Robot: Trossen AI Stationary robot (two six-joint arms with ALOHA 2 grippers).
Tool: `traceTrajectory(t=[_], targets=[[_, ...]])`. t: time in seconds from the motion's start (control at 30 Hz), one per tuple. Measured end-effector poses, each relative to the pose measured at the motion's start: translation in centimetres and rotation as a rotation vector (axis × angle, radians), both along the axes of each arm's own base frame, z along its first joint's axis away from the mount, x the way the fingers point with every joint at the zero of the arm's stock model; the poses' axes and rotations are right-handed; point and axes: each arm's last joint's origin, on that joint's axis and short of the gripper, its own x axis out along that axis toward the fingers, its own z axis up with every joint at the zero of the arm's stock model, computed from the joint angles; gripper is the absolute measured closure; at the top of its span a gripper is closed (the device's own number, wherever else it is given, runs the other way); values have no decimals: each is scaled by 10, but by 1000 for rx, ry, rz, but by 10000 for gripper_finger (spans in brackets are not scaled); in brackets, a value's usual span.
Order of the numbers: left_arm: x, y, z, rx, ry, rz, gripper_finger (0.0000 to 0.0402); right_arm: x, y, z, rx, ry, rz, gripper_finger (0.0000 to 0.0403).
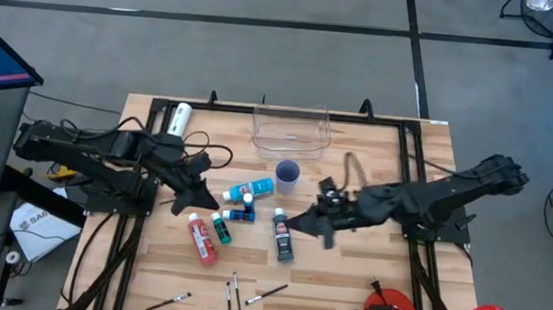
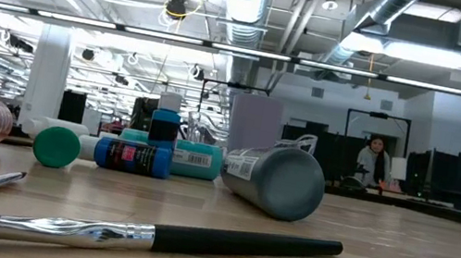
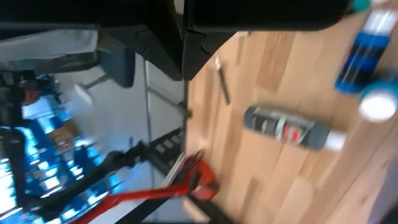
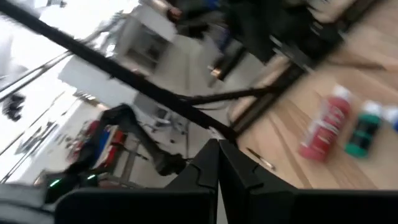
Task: Pick & Place Paint Supplies
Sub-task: Put the black paint bottle into the transparent bin
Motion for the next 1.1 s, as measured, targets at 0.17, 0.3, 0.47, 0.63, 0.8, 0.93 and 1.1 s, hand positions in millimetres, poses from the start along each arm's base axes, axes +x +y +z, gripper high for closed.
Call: traceTrajectory(t=[0.17, 0.3, 0.47, 0.63, 0.8, 0.93, 1.1], targets=[[-3, 0, -4, 5, 53, -3, 399, 27, 3, -26, 69, 141, -65, 403], [-4, -3, -5, 17, 59, -20, 399, 43, 10, -35, 95, 291, -103, 403], [-2, -3, -9, 22, 69, -25, 399, 53, 20, -40, 84, 519, -144, 403], [-3, -3, -25, -10, 139, -3, 399, 59, 23, -45, 58, 722, -169, 403], [-5, -3, -50, -43, 236, 28, 399, 72, 30, -55, 89, 775, -147, 403], [-8, -3, -67, -60, 302, 46, 399, 78, 37, -69, 130, 839, -94, 403], [-10, -3, -79, -78, 344, 25, 399, 82, 41, -85, 178, 922, -69, 403]])
